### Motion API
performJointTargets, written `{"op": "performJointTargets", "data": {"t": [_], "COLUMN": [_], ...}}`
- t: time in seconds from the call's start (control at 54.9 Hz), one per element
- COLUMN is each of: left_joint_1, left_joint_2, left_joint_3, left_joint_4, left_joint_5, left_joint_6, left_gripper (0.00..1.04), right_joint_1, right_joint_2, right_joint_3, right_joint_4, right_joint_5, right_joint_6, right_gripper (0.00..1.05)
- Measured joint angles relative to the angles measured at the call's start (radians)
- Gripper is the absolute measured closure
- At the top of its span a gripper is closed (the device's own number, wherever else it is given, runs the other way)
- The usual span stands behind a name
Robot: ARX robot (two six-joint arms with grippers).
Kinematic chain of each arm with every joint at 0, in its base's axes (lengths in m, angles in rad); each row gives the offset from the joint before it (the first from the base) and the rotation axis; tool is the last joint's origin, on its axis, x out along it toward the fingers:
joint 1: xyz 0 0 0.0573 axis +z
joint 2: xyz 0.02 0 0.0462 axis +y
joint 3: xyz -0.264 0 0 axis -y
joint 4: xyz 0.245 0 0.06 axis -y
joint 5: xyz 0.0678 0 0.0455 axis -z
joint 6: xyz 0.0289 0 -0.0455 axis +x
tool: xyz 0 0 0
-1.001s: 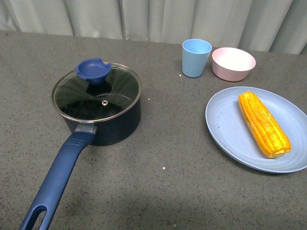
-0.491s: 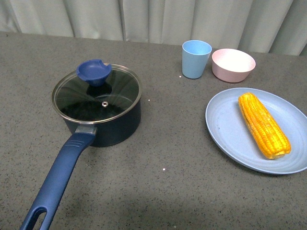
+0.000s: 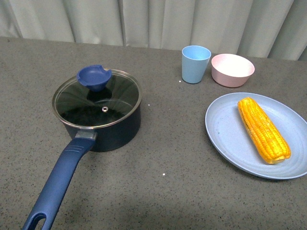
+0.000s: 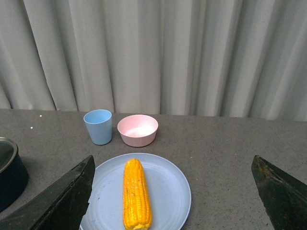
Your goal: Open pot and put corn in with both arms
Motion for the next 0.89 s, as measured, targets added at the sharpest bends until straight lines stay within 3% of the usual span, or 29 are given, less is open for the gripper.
{"op": "performJointTargets", "data": {"t": [0.801,0.855,0.892], "left_joint_1": [0.0,0.02,0.051], "left_joint_2": [0.0,0.013,0.051], "left_joint_3": [0.0,0.005,0.008], "left_joint_4": [0.0,-0.021,-0.037], "left_joint_5": [0.0,0.055,0.178], "left_joint_6": [0.0,-0.016,-0.046], "left_gripper": [0.06,0.06,0.06], "right_joint_1": [0.0,0.0,0.0], "right_joint_2": [0.0,0.0,0.0], "right_joint_3": [0.0,0.0,0.0], "right_joint_4": [0.0,0.0,0.0], "right_joint_5": [0.0,0.0,0.0], "right_joint_6": [0.0,0.0,0.0], "right_gripper": [0.09,0.09,0.09]}}
